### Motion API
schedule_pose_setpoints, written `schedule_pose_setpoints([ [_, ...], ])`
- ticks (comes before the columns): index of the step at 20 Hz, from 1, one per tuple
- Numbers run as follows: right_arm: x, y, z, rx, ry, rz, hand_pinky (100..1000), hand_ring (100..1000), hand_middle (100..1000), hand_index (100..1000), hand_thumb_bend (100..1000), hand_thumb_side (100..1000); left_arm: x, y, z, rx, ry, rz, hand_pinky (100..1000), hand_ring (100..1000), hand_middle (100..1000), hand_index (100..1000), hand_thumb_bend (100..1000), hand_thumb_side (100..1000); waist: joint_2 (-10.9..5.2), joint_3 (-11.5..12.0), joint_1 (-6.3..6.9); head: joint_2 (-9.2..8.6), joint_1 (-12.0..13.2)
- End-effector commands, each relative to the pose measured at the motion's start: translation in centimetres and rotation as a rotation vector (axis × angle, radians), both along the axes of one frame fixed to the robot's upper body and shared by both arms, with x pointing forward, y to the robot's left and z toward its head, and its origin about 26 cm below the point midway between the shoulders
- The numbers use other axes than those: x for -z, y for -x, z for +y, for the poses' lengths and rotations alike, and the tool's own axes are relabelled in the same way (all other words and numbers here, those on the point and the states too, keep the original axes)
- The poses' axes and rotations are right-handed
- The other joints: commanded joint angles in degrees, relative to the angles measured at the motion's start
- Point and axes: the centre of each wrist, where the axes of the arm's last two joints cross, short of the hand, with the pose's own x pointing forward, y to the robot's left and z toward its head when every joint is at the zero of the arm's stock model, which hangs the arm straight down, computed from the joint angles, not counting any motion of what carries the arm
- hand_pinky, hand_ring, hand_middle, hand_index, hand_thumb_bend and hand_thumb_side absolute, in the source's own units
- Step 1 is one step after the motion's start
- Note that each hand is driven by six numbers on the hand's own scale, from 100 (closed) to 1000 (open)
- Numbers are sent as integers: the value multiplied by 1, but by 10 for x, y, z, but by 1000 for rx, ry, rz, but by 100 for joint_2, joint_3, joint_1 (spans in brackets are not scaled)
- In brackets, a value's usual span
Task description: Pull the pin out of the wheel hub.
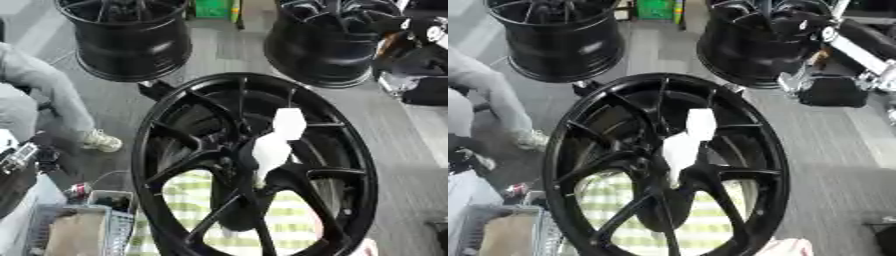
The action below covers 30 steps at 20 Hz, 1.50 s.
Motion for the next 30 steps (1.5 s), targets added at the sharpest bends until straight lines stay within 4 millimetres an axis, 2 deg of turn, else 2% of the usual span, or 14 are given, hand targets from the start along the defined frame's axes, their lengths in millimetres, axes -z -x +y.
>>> schedule_pose_setpoints([
  [1, -16, 1, 6, -75, 85, 73, 713, 696, 798, 935, 100, 482, -9, -2, 2, 15, -28, -23, 588, 461, 585, 715, 100, 904, -51, 25, 15, -15, -30],
  [6, -17, -2, 20, -138, 131, 192, 711, 695, 820, 951, 169, 512, -10, -4, -1, 38, -34, -31, 590, 462, 584, 715, 100, 906, 14, 113, 15, -15, -70],
  [11, -14, -4, 36, -179, 177, 267, 715, 700, 851, 966, 229, 491, -11, -5, -1, 47, -38, -39, 591, 462, 584, 715, 100, 906, 69, 168, 22, -15, -95],
  [17, -14, -7, 51, -222, 228, 298, 716, 697, 860, 973, 258, 473, -11, -6, -2, 53, -39, -43, 592, 462, 584, 715, 100, 906, 103, 202, 35, -15, -105],
  [21, -14, -7, 55, -234, 250, 311, 715, 695, 862, 975, 281, 454, -11, -6, -2, 54, -41, -43, 592, 462, 584, 715, 100, 907, 109, 205, 33, -15, -103],
  [30, -14, -8, 63, -229, 279, 301, 719, 697, 870, 981, 282, 478, -11, -6, -3, 59, -36, -43, 593, 463, 585, 715, 100, 905, 90, 218, 54, -15, -102],
])
